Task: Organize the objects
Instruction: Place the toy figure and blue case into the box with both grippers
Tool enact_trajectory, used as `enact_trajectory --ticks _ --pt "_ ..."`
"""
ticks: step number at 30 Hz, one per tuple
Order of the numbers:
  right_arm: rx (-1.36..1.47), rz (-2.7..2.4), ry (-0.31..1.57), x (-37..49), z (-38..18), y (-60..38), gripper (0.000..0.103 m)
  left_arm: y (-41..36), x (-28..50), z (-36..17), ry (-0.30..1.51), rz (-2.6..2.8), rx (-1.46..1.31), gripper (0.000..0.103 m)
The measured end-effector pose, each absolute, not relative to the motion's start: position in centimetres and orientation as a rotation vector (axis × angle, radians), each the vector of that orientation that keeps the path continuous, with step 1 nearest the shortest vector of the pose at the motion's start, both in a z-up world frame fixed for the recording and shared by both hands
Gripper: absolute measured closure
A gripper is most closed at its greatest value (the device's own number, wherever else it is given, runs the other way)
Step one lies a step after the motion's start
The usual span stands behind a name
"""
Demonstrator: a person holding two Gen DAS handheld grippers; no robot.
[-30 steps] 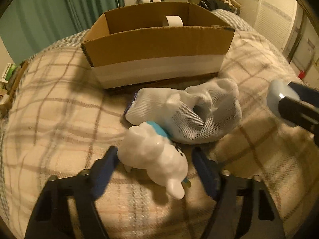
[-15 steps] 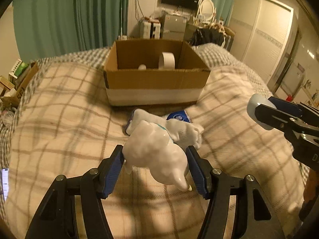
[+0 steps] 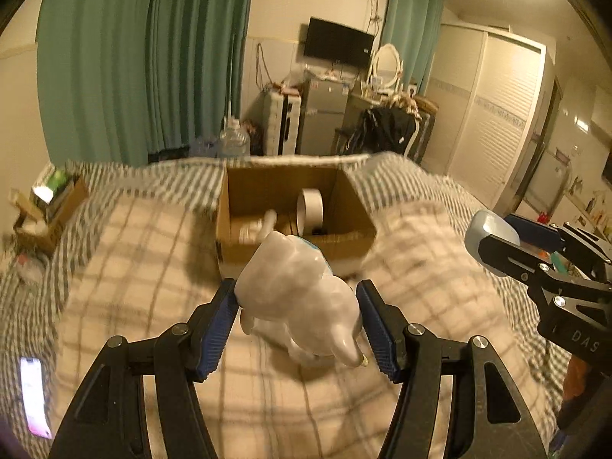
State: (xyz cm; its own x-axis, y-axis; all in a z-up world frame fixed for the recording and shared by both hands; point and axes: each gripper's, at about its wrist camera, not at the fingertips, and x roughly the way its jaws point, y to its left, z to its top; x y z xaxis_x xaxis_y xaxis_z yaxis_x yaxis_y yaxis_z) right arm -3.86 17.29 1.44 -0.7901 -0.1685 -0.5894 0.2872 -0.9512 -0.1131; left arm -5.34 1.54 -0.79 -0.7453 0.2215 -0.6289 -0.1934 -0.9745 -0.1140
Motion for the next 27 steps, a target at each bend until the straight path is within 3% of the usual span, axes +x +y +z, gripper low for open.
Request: enact_trajectory --ticks 8,14,20,27 --pt "0.813 -2.760 0.278 -9.3 5.8 16.7 0.052 1.4 -10.7 3.3 -0.041 2.774 -0.925 0.038" --pt "0.828 -2.735 0.262 -15.5 7.2 15.5 0.052 1.9 -17.0 3.5 0.002 2.791 -0.950 0.038" --pt "0.877 -2.718 0.245 -22.2 5.1 14.3 0.052 1.9 -22.2 0.6 0.029 2.795 -1.007 0.038" --pt "1.016 -2.658 0.275 -28.5 -1.6 13.2 0.052 2.0 -27.4 -5.6 0.090 2.770 -1.141 0.038"
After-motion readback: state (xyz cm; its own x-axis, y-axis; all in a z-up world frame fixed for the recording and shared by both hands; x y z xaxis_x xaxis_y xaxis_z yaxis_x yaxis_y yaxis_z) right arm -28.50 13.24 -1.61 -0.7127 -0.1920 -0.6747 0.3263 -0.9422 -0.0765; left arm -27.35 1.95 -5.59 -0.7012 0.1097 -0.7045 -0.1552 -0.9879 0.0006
